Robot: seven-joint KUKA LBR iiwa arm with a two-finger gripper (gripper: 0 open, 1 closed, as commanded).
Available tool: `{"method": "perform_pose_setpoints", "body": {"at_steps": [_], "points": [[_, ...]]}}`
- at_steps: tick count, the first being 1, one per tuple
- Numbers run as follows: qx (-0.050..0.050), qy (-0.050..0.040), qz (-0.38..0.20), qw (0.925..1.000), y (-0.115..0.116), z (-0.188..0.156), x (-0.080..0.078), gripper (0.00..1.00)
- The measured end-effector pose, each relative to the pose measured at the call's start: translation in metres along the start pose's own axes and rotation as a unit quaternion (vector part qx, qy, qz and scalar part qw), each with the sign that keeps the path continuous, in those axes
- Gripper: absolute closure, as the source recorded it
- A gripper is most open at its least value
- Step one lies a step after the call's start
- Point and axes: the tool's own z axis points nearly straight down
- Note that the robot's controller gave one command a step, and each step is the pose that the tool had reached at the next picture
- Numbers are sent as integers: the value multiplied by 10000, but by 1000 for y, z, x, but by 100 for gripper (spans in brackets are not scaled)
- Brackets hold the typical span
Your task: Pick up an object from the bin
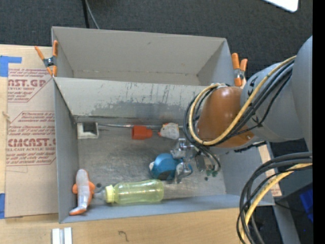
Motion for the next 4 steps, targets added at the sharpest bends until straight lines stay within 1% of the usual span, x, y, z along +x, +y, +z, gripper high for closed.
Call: {"method": "perform_pose_setpoints", "body": {"at_steps": [4], "points": [[0,0,0,10000,0,0,0,100]]}}
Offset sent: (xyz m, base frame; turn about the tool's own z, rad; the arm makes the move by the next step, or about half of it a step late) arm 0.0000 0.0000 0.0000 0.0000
